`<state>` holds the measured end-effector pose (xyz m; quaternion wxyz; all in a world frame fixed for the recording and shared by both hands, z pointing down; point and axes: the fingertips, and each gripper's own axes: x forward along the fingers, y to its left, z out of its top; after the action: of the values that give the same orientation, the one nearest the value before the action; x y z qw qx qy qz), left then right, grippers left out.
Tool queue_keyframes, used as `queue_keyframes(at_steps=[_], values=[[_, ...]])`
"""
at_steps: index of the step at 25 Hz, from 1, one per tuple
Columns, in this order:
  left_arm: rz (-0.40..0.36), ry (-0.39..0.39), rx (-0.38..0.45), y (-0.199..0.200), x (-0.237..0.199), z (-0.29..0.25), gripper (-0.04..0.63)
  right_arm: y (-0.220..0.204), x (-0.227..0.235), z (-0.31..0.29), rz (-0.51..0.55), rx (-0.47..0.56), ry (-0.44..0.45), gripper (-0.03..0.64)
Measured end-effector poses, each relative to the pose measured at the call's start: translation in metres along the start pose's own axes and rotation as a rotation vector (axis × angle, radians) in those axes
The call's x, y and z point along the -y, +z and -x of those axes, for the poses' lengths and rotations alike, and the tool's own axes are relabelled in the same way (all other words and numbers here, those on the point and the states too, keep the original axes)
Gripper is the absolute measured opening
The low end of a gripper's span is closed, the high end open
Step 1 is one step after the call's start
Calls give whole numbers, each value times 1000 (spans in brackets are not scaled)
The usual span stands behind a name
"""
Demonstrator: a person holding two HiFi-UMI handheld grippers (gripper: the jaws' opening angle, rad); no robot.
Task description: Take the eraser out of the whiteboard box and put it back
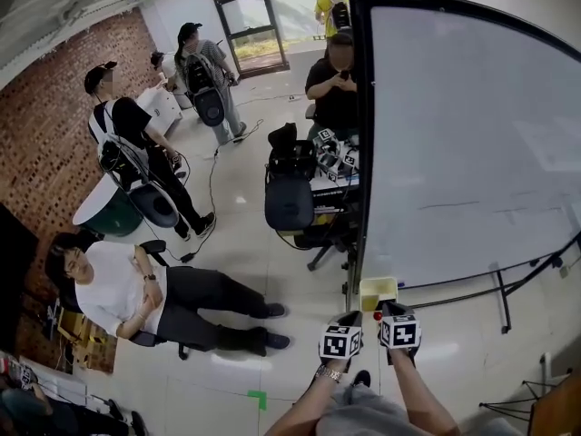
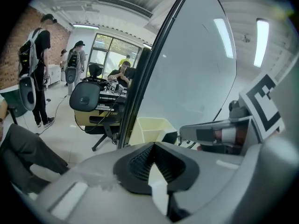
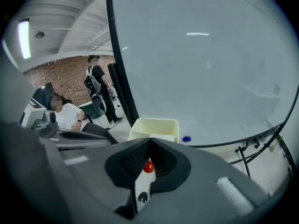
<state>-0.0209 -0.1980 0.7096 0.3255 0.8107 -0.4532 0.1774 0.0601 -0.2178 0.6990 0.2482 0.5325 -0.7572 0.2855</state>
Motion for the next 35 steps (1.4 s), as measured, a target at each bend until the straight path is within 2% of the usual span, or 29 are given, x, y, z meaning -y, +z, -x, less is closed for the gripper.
queue_keyframes(at_steps=[4, 7, 10, 15, 20, 25, 35], values=[[10, 12, 12, -12, 9, 16, 6, -24, -17, 4, 16, -32, 50, 3], [-20, -1, 19, -27, 19, 39, 6, -51, -42, 20, -2, -53, 106, 3], [-34, -16, 22, -49, 27, 64, 6, -76, -64, 39, -4, -56, 105, 2], [8, -46, 21, -107, 38, 113, 6, -126, -102, 77, -18, -53, 72, 2], [-6, -63, -24, -152, 51, 139, 6, -167, -141, 104, 5, -59, 106, 2], [-25, -42, -22, -152, 61, 149, 6, -179, -143, 119, -48, -69, 147, 2], [-76, -51, 26, -128, 90, 148, 6, -158, -122, 136, -42, -26, 133, 2]])
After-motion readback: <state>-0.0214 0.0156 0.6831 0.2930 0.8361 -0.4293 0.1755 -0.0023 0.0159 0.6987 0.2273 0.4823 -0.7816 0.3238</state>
